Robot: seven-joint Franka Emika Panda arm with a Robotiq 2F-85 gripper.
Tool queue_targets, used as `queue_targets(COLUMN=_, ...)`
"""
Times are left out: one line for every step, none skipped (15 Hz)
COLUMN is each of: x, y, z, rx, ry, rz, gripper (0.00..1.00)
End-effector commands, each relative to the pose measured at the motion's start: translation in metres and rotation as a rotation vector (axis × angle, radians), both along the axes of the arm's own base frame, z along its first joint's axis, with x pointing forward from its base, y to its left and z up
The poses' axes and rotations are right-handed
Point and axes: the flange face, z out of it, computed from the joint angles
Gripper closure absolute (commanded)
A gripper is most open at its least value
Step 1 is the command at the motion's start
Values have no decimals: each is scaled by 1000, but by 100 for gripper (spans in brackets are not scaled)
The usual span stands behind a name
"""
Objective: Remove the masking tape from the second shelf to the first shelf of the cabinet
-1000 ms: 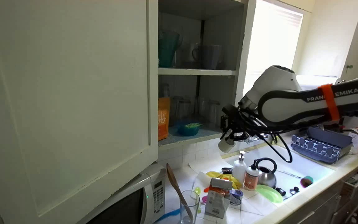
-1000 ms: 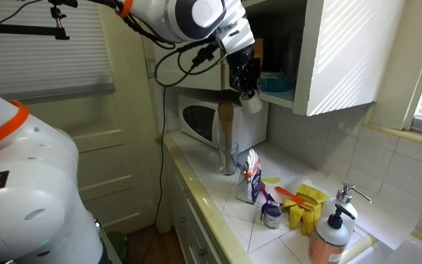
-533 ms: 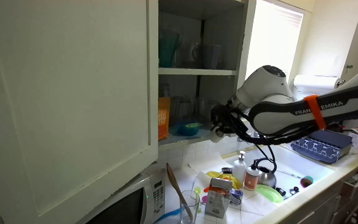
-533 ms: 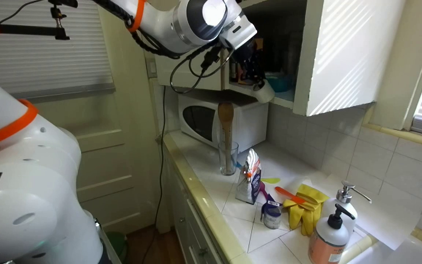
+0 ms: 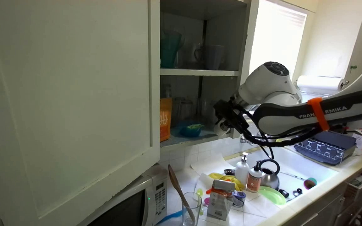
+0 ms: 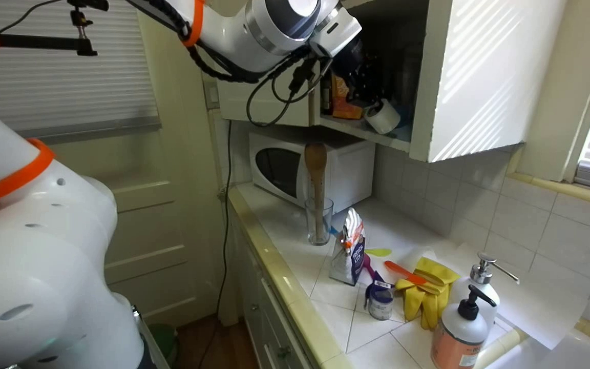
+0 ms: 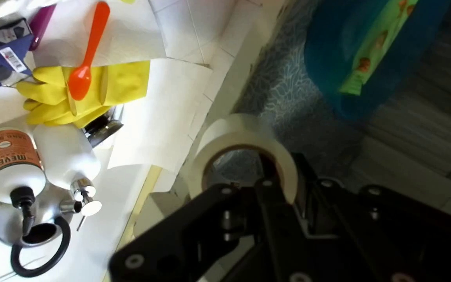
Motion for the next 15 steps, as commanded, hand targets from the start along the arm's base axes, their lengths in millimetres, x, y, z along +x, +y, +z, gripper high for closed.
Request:
queue_targets(x=5, y=-3, z=4, rx=-33, ry=-38, rz=-15, gripper=96)
queue_targets(x=7, y=-2, z=4, rx=-42, ry=-41, rz=-7, gripper=96)
queue_targets(x=9, y=-3, z=3, rx=-47, ry=-43, rz=1, gripper=96)
queue_targets(x=11, y=-4, z=4, rx=-63, ry=-46, rz=8, gripper=96)
queue_targets(x=13, y=-4, z=5, rx=-66, ry=-51, rz=19, gripper=96)
queue_targets(x=16, y=-5, z=5, rx=-74, ry=-55, rz=25, gripper=96)
queue_targets(x=19, y=-5, z=6, rx=-72, ry=-59, rz=35, gripper=96)
queue_targets(x=22, y=-6, z=9, rx=-75, ry=-63, rz=41, gripper=96)
queue_targets(x=26, y=-7, z=10, rx=-67, ry=-67, rz=50, gripper=96)
queue_targets(x=28, y=-8, z=12, rx=-66, ry=-67, rz=49, gripper=96)
queue_targets(x=33, y=-9, z=12, rx=-56, ry=-68, rz=52, gripper=96)
queue_targets(x=36, y=-10, z=11, rx=-49, ry=-64, rz=52, gripper=96)
queue_targets(x=39, y=-12, z=11, rx=-40, ry=-59, rz=50, gripper=96)
queue_targets(x=42, y=-14, z=10, rx=-30, ry=-53, rz=45, gripper=96)
queue_targets(x=45, y=-15, z=8, rx=-12, ry=-47, rz=45, gripper=96)
